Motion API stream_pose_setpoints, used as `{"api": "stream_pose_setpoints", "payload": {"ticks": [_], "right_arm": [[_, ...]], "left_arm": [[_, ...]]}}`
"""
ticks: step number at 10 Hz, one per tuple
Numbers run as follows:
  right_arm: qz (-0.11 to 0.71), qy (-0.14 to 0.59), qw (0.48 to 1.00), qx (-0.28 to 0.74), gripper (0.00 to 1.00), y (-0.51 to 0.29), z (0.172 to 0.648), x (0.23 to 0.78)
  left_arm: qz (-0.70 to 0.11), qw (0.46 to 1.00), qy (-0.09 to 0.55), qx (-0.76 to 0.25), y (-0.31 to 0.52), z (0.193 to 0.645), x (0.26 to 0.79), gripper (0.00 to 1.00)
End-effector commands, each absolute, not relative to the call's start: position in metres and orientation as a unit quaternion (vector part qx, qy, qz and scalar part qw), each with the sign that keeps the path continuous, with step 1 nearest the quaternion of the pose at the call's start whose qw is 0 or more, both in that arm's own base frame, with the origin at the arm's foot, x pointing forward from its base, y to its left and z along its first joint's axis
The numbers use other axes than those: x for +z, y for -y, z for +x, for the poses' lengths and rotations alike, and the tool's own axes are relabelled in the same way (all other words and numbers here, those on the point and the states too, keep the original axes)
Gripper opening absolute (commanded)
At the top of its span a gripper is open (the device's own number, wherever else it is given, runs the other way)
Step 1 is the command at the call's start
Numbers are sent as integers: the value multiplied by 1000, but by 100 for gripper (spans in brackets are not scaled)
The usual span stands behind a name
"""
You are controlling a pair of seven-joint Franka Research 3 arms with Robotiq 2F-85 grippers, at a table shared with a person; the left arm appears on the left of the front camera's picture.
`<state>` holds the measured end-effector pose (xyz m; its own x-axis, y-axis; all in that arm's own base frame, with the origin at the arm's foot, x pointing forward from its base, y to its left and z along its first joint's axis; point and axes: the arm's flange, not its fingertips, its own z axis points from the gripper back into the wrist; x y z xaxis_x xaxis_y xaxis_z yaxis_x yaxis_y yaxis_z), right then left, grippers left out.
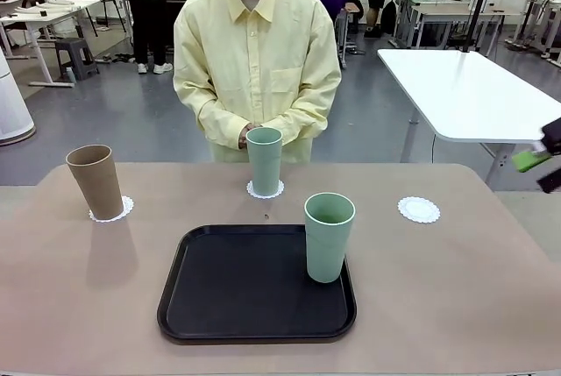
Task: Place coasters on the table and set cups on them.
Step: Take one Reusable plastic cup from the Flat Tray and place it on a coaster set by the human.
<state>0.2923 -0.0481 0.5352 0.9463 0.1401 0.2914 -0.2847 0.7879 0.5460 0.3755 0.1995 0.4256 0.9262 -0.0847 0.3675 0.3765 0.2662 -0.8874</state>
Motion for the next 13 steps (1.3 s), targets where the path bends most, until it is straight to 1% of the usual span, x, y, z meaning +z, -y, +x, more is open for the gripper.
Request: {"api": "stream_pose_setpoints", "payload": {"ticks": [1,3,6,7,8,10,11,12,13], "right_arm": [[228,150,933,234,100,8,290,517],[176,115,910,356,100,-34,281,503],[84,155,892,416,100,-67,283,479],[90,174,896,398,100,-67,287,471],[114,128,896,409,100,-71,291,521],[114,128,896,409,100,-71,291,521],[108,146,891,417,100,-74,299,521],[97,195,855,470,100,-61,300,512],[114,218,804,541,100,-57,317,504]], "left_arm": [[-587,788,124,-137,-199,375,428,100],[-587,788,124,-137,-199,375,428,100],[-587,788,124,-137,-199,375,428,100],[-587,788,124,-137,-199,375,428,100],[-587,788,124,-137,-199,375,428,100],[-587,788,124,-137,-199,375,428,100],[-587,788,124,-137,-199,375,428,100],[-587,788,124,-137,-199,375,428,100],[-587,788,124,-137,-199,375,428,100]]}}
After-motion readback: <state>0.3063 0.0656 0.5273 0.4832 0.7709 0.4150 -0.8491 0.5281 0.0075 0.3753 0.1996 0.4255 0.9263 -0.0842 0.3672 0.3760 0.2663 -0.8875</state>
